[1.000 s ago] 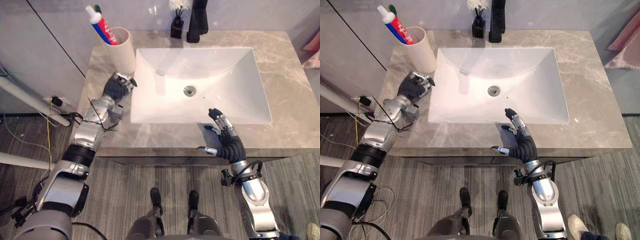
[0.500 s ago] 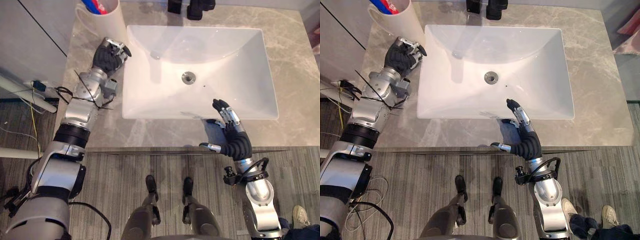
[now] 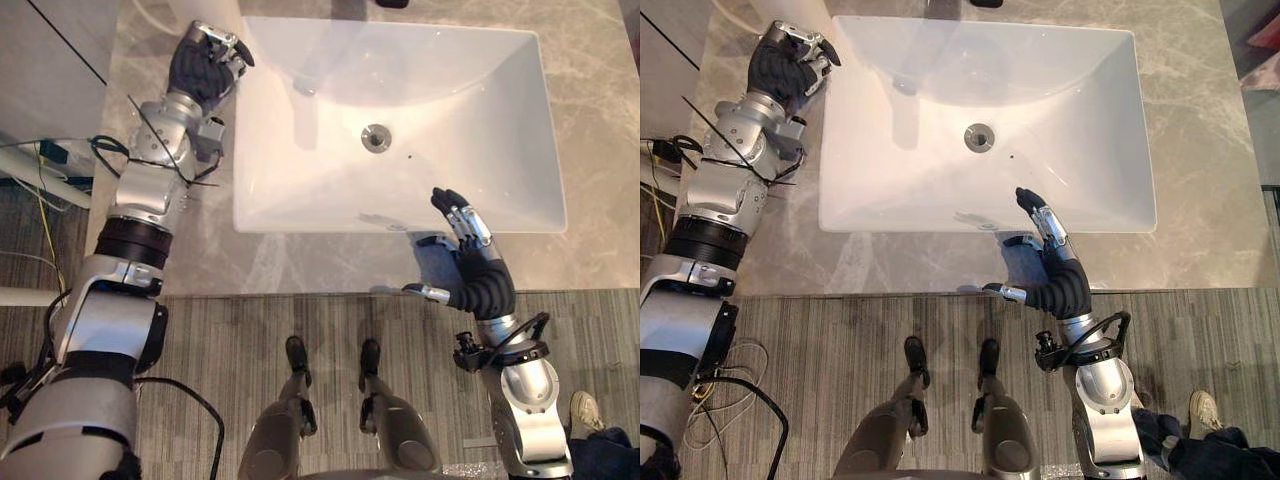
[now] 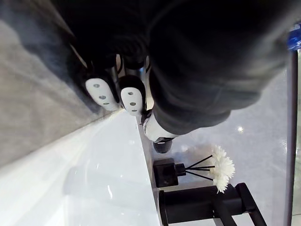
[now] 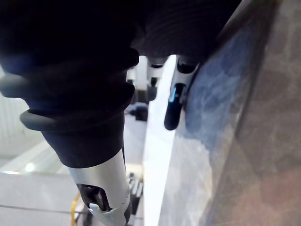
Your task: Organize washtable
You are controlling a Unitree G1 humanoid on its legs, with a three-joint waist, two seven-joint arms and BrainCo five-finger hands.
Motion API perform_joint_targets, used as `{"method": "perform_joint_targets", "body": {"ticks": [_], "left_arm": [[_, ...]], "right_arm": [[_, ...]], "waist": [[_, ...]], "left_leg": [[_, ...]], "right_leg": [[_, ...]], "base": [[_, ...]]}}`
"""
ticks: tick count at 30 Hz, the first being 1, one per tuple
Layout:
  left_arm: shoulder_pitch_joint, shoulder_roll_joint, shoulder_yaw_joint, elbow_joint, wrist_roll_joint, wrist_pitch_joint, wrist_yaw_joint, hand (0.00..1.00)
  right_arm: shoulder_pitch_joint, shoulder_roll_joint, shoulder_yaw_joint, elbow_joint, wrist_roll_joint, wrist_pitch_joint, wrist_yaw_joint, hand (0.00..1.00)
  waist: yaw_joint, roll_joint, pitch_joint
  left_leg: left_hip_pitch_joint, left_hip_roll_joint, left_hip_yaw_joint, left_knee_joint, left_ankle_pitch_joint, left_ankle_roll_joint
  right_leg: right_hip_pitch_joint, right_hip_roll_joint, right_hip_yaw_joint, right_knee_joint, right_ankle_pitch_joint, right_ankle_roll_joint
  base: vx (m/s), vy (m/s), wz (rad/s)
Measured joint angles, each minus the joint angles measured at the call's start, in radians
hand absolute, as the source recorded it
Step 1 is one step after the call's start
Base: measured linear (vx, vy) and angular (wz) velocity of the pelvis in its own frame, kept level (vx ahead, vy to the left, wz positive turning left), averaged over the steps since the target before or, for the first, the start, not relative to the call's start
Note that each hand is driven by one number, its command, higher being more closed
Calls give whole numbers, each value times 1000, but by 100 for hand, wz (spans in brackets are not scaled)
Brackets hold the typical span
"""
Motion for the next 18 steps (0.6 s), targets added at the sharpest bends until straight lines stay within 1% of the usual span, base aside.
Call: {"method": "perform_joint_targets", "body": {"ticks": [9,12,14,16,17,18], "left_arm": [[-2,12,0,28,0,1,-6,100],[14,12,5,29,0,9,-5,100],[80,12,25,-27,0,6,-4,100],[187,7,53,-138,0,5,-5,100],[321,-16,92,-268,-1,1,-6,100],[370,-34,107,-312,-4,1,-5,100]], "right_arm": [[1,-11,3,9,7,1,2,0],[1,-11,12,25,7,1,2,0],[1,-11,23,36,7,1,2,0],[0,-11,26,51,6,2,3,0],[-3,-11,26,73,6,2,2,0],[-2,-10,23,81,5,4,2,0]], "waist": [[0,0,0],[1,0,0],[0,1,0],[1,2,-1],[1,6,-7],[1,9,-13]], "left_leg": [[12,0,-2,0,0,0],[28,-1,-4,0,-1,0],[43,-1,-4,0,-2,0],[58,-1,-10,0,-4,-2],[75,-1,-21,0,-5,-4],[78,-2,-26,0,-5,-4]], "right_leg": [[16,0,-4,-4,0,0],[36,0,-5,-9,0,0],[52,0,-6,-14,0,0],[71,1,-10,-18,-3,0],[93,1,-24,-18,-8,0],[99,1,-34,-19,-10,-1]], "base": [[34,17,1],[14,5,0],[50,13,0],[58,7,8],[42,3,16],[67,1,21]]}}
